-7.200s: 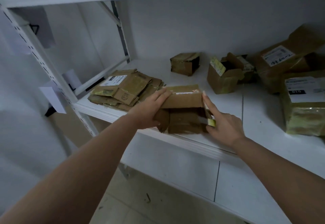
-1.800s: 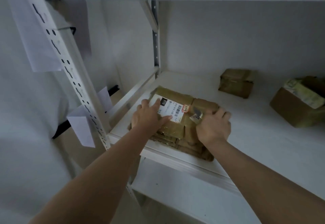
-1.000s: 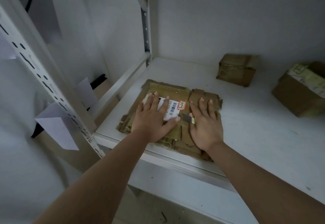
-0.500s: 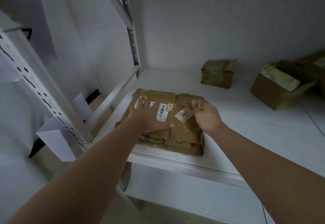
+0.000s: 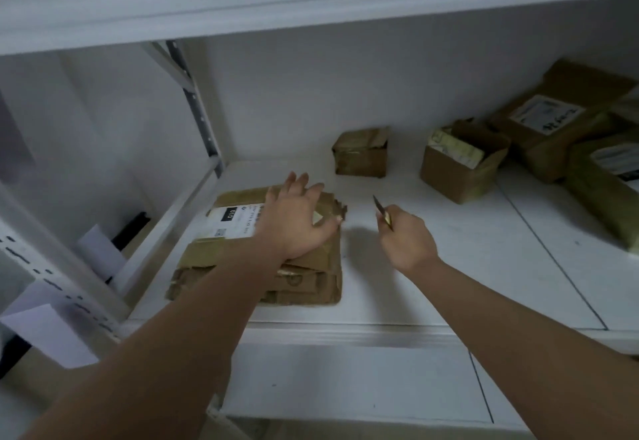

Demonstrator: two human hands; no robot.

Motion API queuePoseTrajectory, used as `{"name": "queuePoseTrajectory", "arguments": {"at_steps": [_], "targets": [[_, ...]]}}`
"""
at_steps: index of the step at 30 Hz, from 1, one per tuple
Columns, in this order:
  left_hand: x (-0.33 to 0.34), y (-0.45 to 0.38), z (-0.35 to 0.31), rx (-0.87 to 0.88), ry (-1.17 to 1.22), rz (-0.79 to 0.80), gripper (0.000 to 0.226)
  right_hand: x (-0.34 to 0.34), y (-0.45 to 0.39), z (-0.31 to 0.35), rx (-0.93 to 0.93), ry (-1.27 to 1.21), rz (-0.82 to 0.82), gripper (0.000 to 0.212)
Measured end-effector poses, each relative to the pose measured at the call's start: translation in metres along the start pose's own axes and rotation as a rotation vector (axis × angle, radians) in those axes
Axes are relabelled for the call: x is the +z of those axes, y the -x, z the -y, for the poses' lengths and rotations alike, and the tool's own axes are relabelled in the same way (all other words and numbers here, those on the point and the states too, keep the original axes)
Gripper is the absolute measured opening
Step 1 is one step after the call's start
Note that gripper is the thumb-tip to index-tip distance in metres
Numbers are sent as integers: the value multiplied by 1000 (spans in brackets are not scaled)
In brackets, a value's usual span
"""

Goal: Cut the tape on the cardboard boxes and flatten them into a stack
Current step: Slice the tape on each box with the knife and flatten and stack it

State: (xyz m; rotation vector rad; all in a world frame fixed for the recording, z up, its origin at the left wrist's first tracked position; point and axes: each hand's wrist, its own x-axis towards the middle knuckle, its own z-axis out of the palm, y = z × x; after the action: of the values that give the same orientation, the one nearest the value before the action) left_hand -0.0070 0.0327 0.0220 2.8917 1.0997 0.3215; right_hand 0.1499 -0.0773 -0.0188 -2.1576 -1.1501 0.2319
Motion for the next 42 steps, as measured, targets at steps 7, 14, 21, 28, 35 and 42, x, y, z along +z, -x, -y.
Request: {"name": "queuePoseTrajectory", "arguments": {"at_steps": [7,14,21,28,35,42], "targets": [[22,-33,-81,191,24,44,79,-60,6,-78,217,91,-129,27],[47,-75,-163,276,68,102,69,-114,-3,-145,280,77,-166,30],[61,-129,-279,360,53,40,72,-198,-16,-210,210,33,-262,24],[61,-158,-387,412,248,10,73,-279,-31,-261,151,122,-449,18],[78,-162,-444,273,380,149,109,-307,-35,-299,378,227,-437,35],[95,-155,-450,160,592,189,120,-294,-35,-294,348,160,-439,28]]}}
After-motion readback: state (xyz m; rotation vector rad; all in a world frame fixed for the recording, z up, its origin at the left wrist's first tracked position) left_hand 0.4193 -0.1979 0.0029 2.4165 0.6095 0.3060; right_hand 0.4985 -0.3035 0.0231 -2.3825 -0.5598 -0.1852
